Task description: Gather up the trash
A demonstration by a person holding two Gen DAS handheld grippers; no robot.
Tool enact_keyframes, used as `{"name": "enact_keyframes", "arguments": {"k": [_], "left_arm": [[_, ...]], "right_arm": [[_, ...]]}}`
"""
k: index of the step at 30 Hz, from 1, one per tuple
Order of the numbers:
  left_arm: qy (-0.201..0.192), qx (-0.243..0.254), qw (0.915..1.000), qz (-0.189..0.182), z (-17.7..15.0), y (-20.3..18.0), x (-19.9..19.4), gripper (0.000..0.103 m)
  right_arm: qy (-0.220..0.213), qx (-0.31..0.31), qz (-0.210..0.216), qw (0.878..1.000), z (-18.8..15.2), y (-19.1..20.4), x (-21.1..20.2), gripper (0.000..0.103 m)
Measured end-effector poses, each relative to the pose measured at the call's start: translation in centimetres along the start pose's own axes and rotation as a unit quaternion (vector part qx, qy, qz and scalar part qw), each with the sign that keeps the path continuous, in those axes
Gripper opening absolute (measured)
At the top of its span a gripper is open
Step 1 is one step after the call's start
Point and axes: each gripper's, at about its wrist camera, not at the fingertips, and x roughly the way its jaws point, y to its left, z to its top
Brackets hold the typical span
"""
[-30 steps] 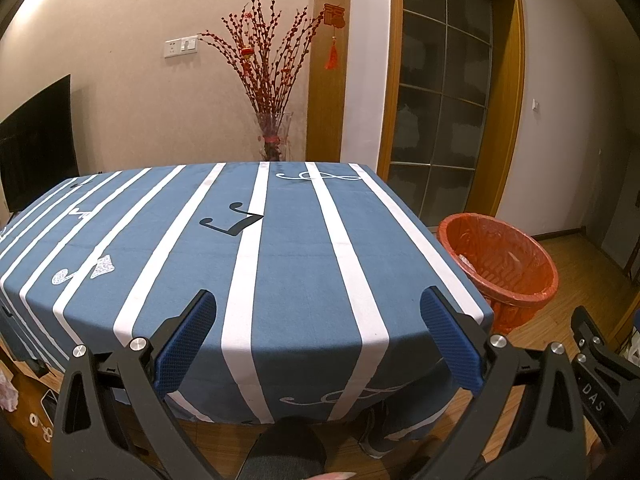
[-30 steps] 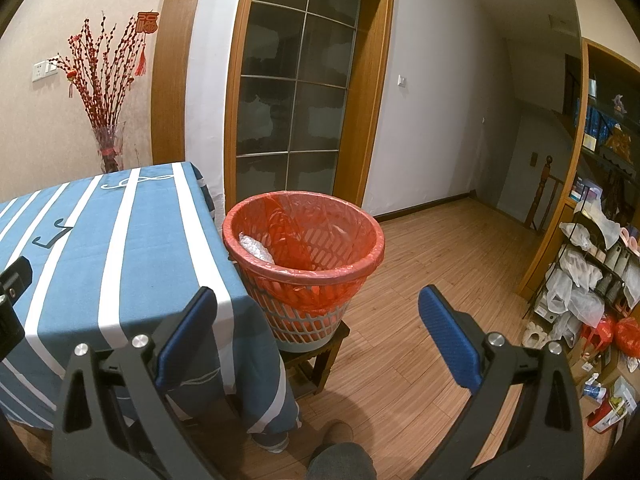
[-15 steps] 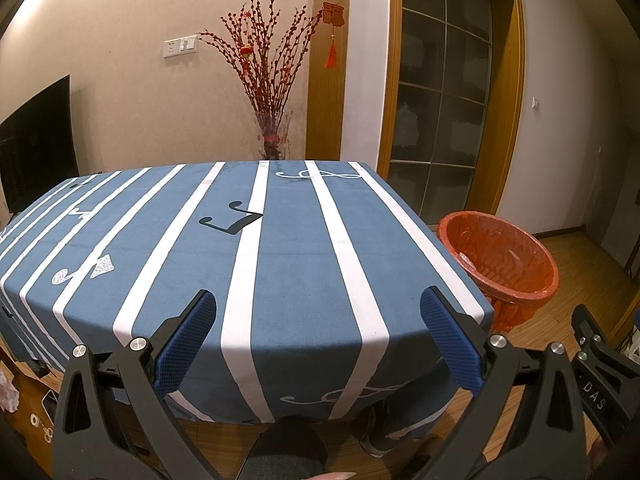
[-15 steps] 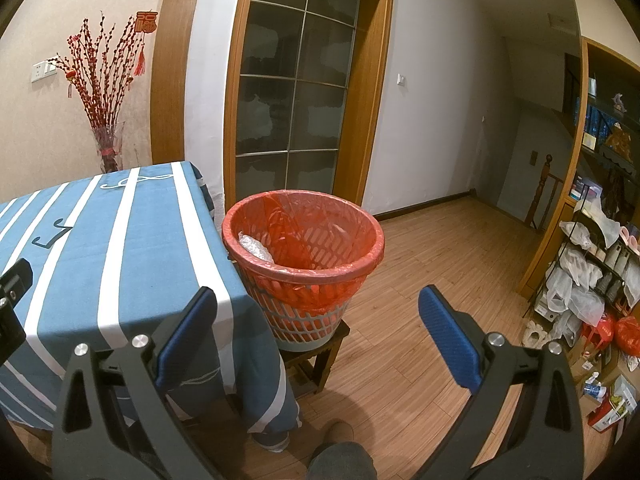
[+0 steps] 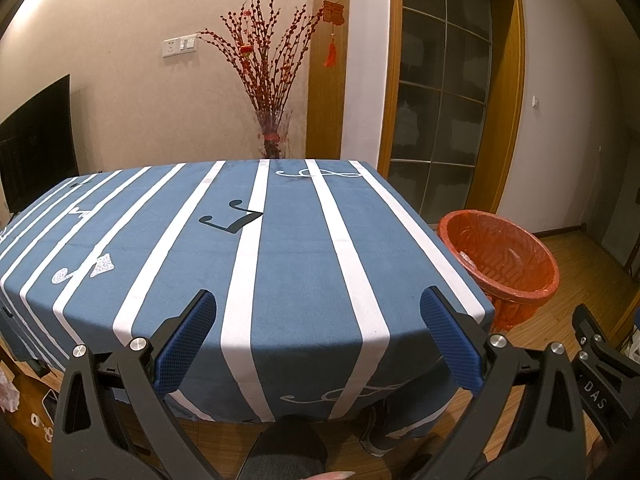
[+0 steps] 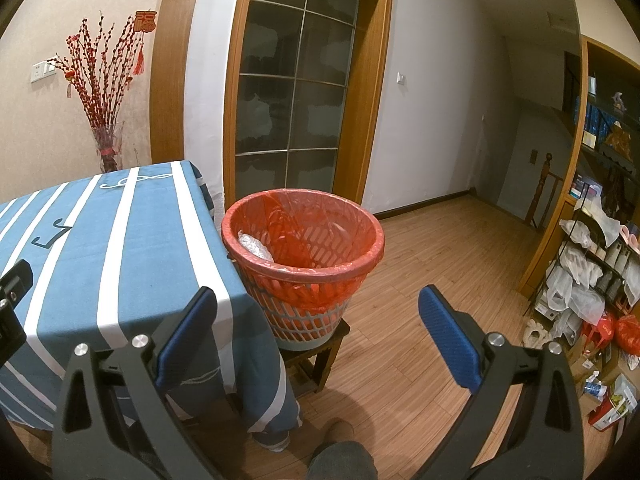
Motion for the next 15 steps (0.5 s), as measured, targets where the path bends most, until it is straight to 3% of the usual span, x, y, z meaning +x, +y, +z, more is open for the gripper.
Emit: {"name": "enact_keyframes", "arguments": {"k": [15], "left_arm": [[0.002, 0.002, 1.0000, -0.001, -0.01, 0.22, 0.23, 0.100]], "right_arm": [[0.001, 0.000, 0.000, 1.000, 0.02, 0.05, 0.02, 0.099]]}}
